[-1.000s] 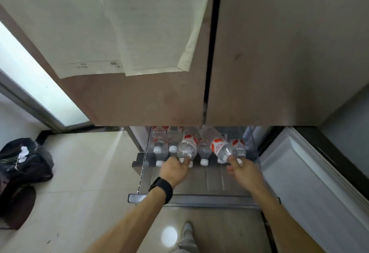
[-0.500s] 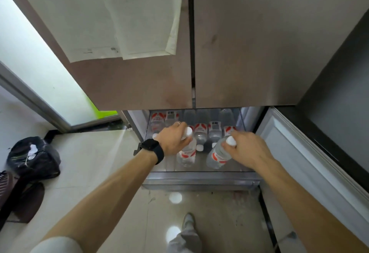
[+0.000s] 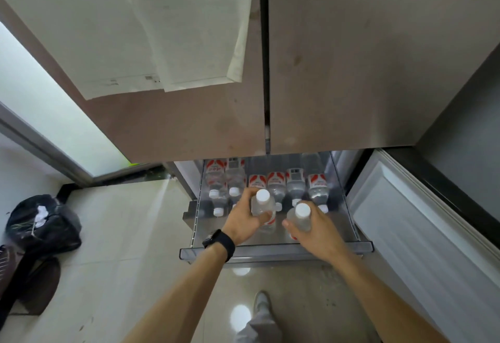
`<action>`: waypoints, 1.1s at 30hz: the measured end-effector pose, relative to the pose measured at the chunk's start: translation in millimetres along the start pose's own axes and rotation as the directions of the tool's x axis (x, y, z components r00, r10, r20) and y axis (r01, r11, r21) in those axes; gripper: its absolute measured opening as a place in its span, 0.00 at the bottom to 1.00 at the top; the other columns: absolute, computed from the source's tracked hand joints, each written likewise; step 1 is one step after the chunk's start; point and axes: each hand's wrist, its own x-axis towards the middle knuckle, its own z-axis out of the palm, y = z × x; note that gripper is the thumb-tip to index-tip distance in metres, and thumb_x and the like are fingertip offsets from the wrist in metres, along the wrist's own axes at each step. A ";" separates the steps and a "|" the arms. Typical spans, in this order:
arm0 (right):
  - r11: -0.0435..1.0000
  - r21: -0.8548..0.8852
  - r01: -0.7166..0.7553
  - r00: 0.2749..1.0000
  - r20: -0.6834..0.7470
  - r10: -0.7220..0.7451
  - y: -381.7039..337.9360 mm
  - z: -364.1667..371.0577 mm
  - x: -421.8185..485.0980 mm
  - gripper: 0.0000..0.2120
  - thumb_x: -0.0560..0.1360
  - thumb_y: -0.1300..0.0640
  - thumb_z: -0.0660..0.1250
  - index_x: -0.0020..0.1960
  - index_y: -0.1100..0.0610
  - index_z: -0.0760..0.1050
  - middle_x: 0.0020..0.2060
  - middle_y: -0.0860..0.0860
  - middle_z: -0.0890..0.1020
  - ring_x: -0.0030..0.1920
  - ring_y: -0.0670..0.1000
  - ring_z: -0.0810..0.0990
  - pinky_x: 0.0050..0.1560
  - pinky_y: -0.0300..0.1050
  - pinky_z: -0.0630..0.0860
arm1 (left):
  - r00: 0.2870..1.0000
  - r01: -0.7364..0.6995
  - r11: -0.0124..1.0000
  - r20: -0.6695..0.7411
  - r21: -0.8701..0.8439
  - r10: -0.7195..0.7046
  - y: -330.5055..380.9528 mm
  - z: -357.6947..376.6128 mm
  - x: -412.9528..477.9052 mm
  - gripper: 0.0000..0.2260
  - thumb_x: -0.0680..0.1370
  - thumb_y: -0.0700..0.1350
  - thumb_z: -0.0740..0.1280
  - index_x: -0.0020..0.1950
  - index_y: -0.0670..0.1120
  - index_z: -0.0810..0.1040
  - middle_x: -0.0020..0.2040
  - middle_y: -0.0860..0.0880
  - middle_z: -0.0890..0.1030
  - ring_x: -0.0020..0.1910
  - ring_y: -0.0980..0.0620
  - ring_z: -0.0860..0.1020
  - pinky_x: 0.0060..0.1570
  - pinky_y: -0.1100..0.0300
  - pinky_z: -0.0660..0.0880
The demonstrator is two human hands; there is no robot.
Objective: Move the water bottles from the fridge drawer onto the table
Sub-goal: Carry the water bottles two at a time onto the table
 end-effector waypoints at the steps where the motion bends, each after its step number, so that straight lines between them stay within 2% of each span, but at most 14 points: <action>1: 1.000 0.004 -0.020 1.000 0.014 0.020 -0.1 0.0 2.1 0.33 0.65 0.29 0.73 0.63 0.41 0.66 0.56 0.41 0.78 0.54 0.46 0.79 0.54 0.49 0.79 | 1.000 -0.005 1.000 0.010 -0.009 0.005 -2.1 3.3 3.6 0.28 0.74 0.45 0.76 0.66 0.57 0.63 0.60 0.59 0.74 0.58 0.58 0.75 0.55 0.65 0.72; 4: 0.998 0.015 -0.059 0.998 0.030 0.059 2.3 1.9 8.6 0.36 0.61 0.35 0.78 0.62 0.41 0.65 0.55 0.41 0.78 0.54 0.46 0.79 0.53 0.48 0.79 | 1.000 -0.011 0.999 0.012 0.045 0.010 -8.5 13.0 17.0 0.33 0.71 0.44 0.78 0.66 0.54 0.60 0.60 0.54 0.74 0.58 0.54 0.76 0.55 0.62 0.74; 9: 0.995 0.039 -0.094 0.996 -0.004 0.094 5.9 8.5 20.1 0.32 0.60 0.36 0.77 0.58 0.41 0.67 0.51 0.41 0.80 0.51 0.45 0.80 0.52 0.52 0.81 | 0.998 -0.010 0.993 -0.066 0.121 0.018 -17.3 19.3 35.0 0.31 0.69 0.52 0.78 0.64 0.56 0.63 0.60 0.52 0.77 0.56 0.49 0.78 0.55 0.50 0.78; 15: 0.990 0.037 -0.139 0.987 -0.078 0.142 0.6 14.2 26.9 0.25 0.61 0.38 0.73 0.54 0.42 0.70 0.46 0.41 0.81 0.46 0.44 0.81 0.47 0.50 0.80 | 0.995 -0.048 0.970 -0.070 0.239 0.067 -19.4 25.2 39.0 0.24 0.70 0.57 0.76 0.56 0.58 0.64 0.53 0.54 0.80 0.49 0.51 0.80 0.45 0.56 0.76; 19: 0.980 0.103 -0.169 0.972 -0.146 0.183 -0.4 13.8 23.2 0.23 0.61 0.43 0.77 0.53 0.43 0.75 0.44 0.41 0.83 0.47 0.46 0.82 0.48 0.48 0.81 | 0.996 -0.069 0.975 -0.046 0.212 0.080 -21.4 18.3 35.6 0.25 0.69 0.51 0.77 0.59 0.57 0.66 0.52 0.55 0.78 0.53 0.49 0.80 0.49 0.55 0.77; 21: 0.975 0.137 -0.173 0.964 -0.181 0.196 -3.4 8.4 20.0 0.23 0.61 0.45 0.79 0.54 0.45 0.77 0.45 0.43 0.84 0.48 0.47 0.83 0.51 0.49 0.81 | 0.994 -0.072 0.980 -0.071 0.184 0.087 -18.6 11.2 31.6 0.26 0.69 0.53 0.77 0.60 0.60 0.66 0.55 0.54 0.80 0.54 0.50 0.79 0.54 0.51 0.78; 24: 0.984 0.147 -0.100 0.965 -0.229 0.132 -16.2 -6.8 12.1 0.25 0.62 0.46 0.80 0.56 0.48 0.78 0.47 0.45 0.84 0.50 0.49 0.83 0.53 0.50 0.81 | 0.982 -0.111 0.983 -0.133 0.149 0.131 -6.3 -2.5 15.8 0.27 0.69 0.57 0.78 0.62 0.59 0.68 0.55 0.57 0.79 0.55 0.53 0.78 0.56 0.55 0.77; 26: 0.990 0.139 -0.024 0.964 -0.258 0.059 -34.5 -20.8 3.4 0.24 0.63 0.47 0.81 0.55 0.47 0.77 0.46 0.44 0.84 0.48 0.47 0.83 0.51 0.48 0.81 | 0.966 -0.158 0.977 -0.183 0.142 0.183 5.7 -16.0 -1.0 0.27 0.68 0.59 0.78 0.61 0.58 0.69 0.54 0.57 0.79 0.55 0.53 0.79 0.56 0.54 0.78; 30: 0.981 0.088 0.171 0.951 -0.276 -0.141 -79.1 -43.5 -24.1 0.26 0.64 0.45 0.80 0.57 0.44 0.74 0.48 0.43 0.82 0.49 0.47 0.81 0.50 0.47 0.79 | 0.909 -0.222 0.947 -0.302 0.232 0.287 31.8 -44.1 -58.5 0.28 0.68 0.62 0.78 0.62 0.56 0.70 0.55 0.56 0.80 0.53 0.54 0.79 0.54 0.57 0.78; 33: 0.955 0.066 0.288 0.931 -0.252 -0.263 -110.6 -47.0 -52.1 0.26 0.64 0.43 0.80 0.58 0.44 0.74 0.49 0.43 0.82 0.50 0.48 0.80 0.50 0.47 0.78 | 0.859 -0.215 0.941 -0.408 0.260 0.310 42.5 -62.7 -119.2 0.29 0.68 0.65 0.77 0.63 0.55 0.72 0.55 0.56 0.81 0.53 0.54 0.79 0.52 0.58 0.78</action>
